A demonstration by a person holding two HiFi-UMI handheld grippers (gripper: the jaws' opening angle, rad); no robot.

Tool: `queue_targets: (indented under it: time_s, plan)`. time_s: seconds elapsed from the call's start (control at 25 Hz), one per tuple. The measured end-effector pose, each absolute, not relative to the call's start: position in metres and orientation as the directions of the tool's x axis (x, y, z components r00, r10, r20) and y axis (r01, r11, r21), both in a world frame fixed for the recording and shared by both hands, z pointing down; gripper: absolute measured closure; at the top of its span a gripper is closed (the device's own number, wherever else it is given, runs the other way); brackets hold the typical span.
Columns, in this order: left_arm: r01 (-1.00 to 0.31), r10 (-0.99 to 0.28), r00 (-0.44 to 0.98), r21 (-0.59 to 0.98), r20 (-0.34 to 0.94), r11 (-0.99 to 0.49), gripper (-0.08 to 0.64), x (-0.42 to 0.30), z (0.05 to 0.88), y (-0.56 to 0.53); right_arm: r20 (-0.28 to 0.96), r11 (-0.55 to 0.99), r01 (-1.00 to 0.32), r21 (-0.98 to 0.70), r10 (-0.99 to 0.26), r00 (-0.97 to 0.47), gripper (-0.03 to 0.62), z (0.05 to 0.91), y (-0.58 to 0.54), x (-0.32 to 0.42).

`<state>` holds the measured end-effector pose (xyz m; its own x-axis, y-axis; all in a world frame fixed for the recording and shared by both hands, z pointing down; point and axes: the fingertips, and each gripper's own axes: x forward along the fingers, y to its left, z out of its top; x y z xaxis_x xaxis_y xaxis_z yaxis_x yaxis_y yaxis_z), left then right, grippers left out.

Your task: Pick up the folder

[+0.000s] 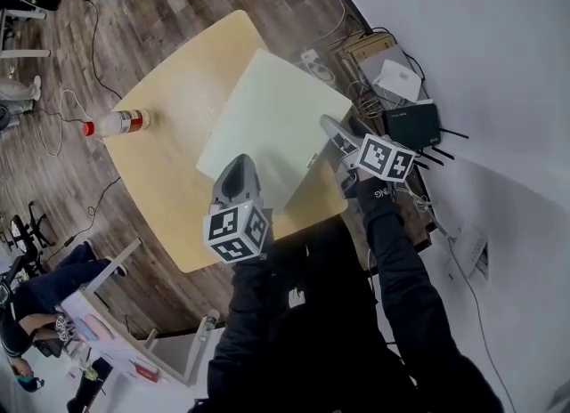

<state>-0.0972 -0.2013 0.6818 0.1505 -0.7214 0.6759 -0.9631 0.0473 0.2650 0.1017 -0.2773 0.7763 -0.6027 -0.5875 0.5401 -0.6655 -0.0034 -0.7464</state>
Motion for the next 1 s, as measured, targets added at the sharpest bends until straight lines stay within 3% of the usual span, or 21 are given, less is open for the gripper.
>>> queue_targets:
  time_s: [0.76, 1.0]
  plan:
    - [-0.964, -0.712, 0.145, 0.261, 0.687, 0.055, 0.526, -0.105, 0.695, -0.202, 0.303, 0.008, -0.368, -0.930, -0.553, -0.776, 0.164, 0.793, -0.296, 0.066]
    - [-0.964, -0.718, 0.143, 0.262, 0.682, 0.057, 0.526, -0.109, 0.690, -0.197, 0.236, 0.054, -0.325, -0.944, -0.579, -0.780, 0.258, 0.774, -0.298, 0.064]
